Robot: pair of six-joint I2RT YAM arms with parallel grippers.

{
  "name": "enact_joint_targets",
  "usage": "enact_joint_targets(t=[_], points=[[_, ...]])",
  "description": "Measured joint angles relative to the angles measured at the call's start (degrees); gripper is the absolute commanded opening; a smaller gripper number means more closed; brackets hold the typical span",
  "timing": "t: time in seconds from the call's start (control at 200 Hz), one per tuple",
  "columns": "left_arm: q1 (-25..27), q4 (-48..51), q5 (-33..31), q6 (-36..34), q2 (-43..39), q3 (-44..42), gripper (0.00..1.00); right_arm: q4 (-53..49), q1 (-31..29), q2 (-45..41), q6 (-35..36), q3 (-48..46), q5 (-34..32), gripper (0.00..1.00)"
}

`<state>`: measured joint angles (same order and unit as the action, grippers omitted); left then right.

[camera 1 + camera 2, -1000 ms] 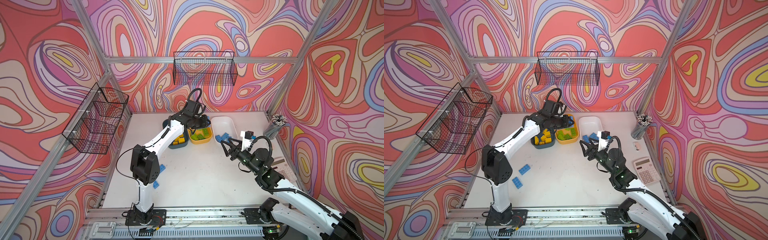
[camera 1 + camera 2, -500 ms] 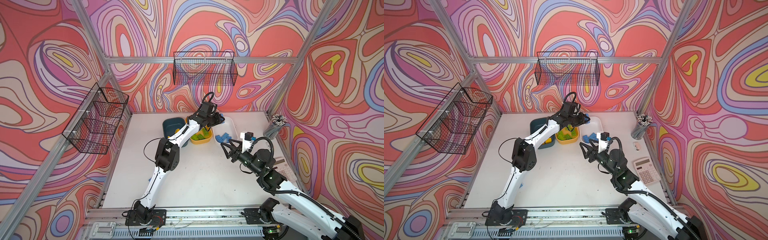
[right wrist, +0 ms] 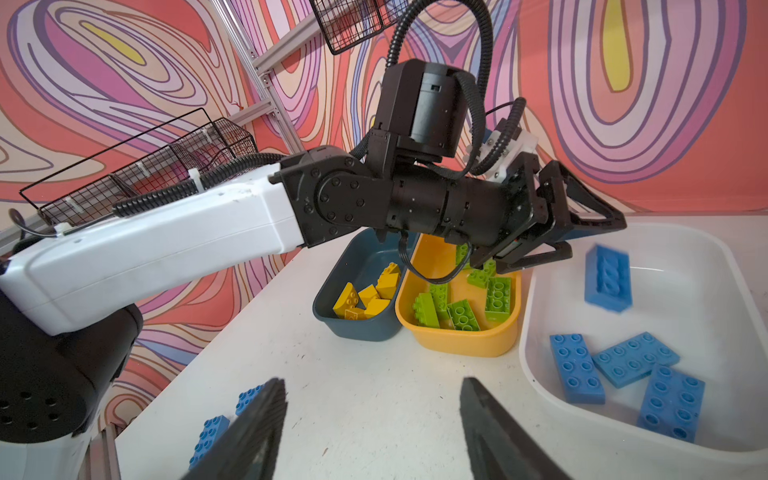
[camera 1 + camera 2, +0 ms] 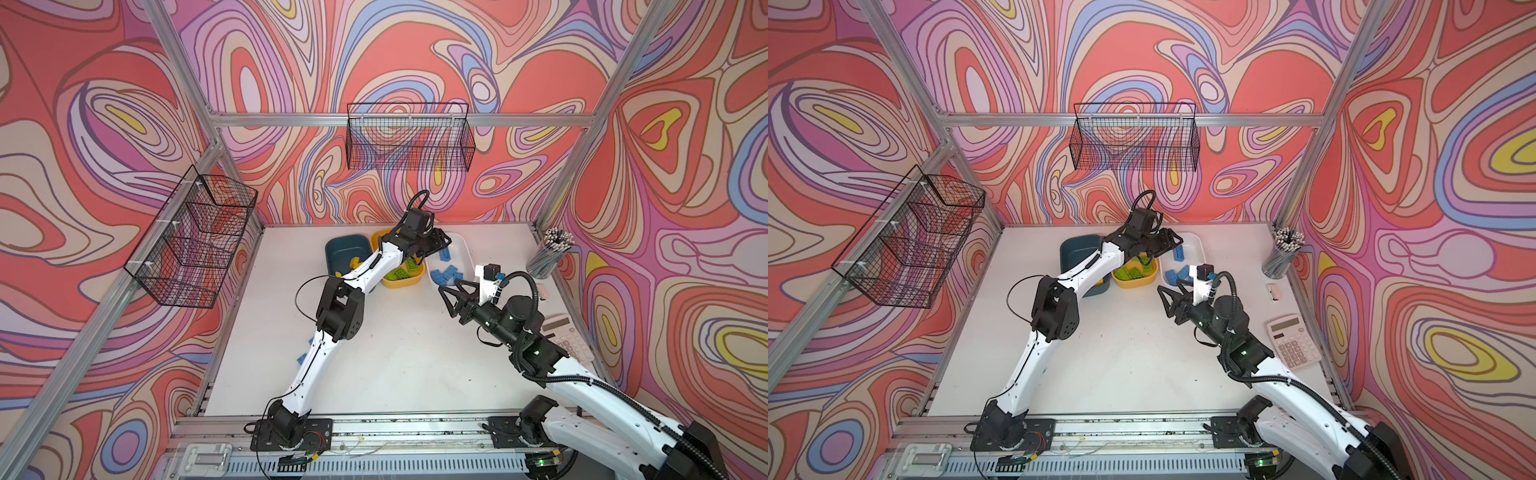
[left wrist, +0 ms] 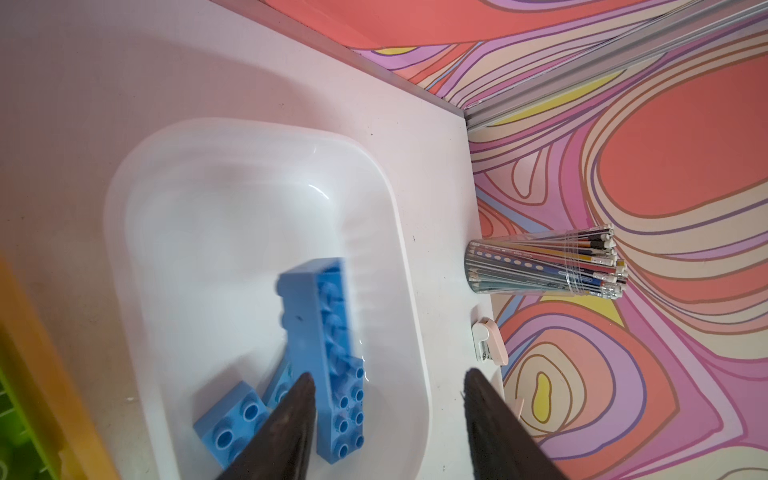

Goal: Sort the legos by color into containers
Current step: 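Open the left gripper to drop the blue brick into the white bin, then raise the left arm away while the right gripper reaches the loose blue bricks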

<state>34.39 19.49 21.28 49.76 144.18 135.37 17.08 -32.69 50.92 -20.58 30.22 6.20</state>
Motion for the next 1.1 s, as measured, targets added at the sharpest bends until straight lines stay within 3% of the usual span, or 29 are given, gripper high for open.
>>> enact_joint_targets(t=[0.185, 0.295, 0.496, 0.771, 1.102], points=[[-0.33, 0.42, -0.57, -1.92, -0.63, -0.37, 0.71, -0.94, 0.0, 0.0, -0.09, 0.13, -0.76, 0.71], [-1.4, -0.2, -0.76, -3.15, -5.73, -7.26, 0.71, -1.99, 0.0, 0.11, -0.26, 0.92, -0.7, 0.71], [-7.15, -4.55, -0.98, -4.22, -24.22, -25.46, 0.71, -2.67, -0.39, 2.78, -1.01, 3.28, 0.04, 0.71], [-16.48, -8.44, -2.69, -8.22, -51.76, -40.92, 0.72, -2.91, -6.95, 14.93, -1.81, 6.23, 0.24, 0.71], [-17.53, -0.48, -10.56, -20.57, -74.36, -50.82, 0.76, -1.16, -15.45, 33.79, 0.59, 15.54, -0.13, 0.72]])
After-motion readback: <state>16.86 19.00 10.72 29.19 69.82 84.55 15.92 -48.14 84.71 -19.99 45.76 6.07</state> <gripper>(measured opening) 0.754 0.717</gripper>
